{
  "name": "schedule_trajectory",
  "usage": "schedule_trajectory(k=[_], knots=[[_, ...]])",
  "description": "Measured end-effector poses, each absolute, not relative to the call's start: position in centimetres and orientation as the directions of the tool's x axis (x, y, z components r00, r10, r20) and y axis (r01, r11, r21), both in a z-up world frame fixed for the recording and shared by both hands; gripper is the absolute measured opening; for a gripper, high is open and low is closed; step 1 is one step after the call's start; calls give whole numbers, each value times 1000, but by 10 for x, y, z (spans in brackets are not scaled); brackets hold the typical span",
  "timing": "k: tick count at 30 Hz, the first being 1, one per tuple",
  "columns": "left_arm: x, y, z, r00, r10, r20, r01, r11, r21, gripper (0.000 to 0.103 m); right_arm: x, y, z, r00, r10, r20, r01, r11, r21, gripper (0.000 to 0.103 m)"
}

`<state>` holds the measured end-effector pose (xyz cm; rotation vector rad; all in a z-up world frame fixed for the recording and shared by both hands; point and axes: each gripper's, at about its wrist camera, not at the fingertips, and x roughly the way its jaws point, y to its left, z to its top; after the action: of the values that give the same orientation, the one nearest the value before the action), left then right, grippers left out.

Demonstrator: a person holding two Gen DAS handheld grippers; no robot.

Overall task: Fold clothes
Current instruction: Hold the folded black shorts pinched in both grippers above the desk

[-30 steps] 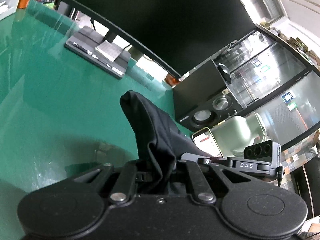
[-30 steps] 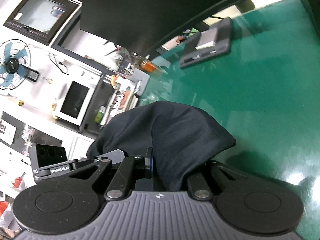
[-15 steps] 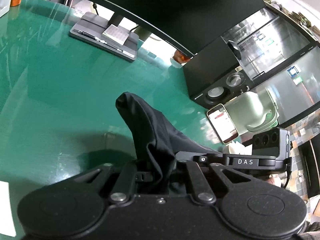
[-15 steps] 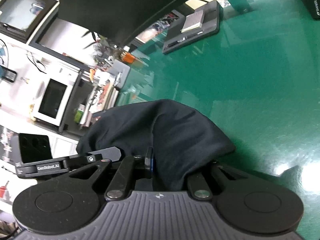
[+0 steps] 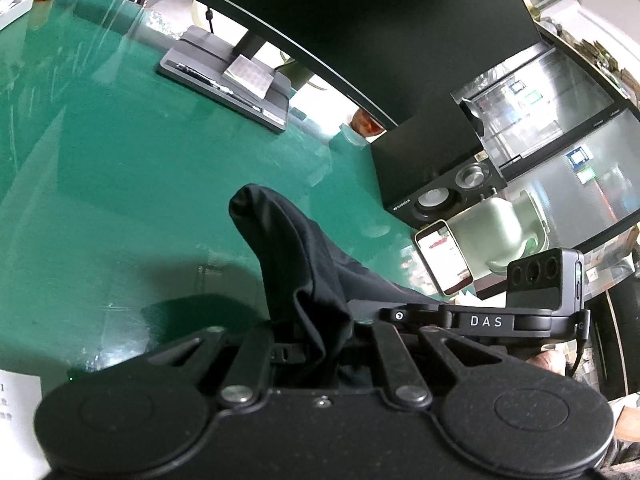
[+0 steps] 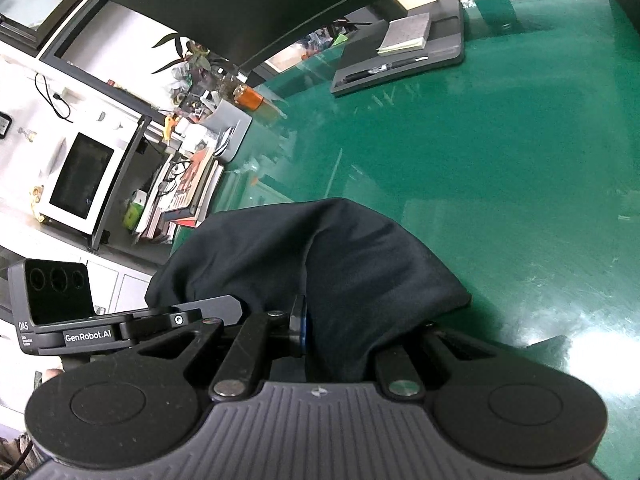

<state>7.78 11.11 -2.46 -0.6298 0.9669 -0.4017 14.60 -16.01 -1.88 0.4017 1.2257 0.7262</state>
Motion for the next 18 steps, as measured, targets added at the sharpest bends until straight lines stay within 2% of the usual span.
schedule_trajectory(k=[18], knots=[[72, 119, -31, 520, -569, -637, 11, 750, -661, 11, 147, -147, -27, 113, 692, -713, -283, 711, 644, 11]])
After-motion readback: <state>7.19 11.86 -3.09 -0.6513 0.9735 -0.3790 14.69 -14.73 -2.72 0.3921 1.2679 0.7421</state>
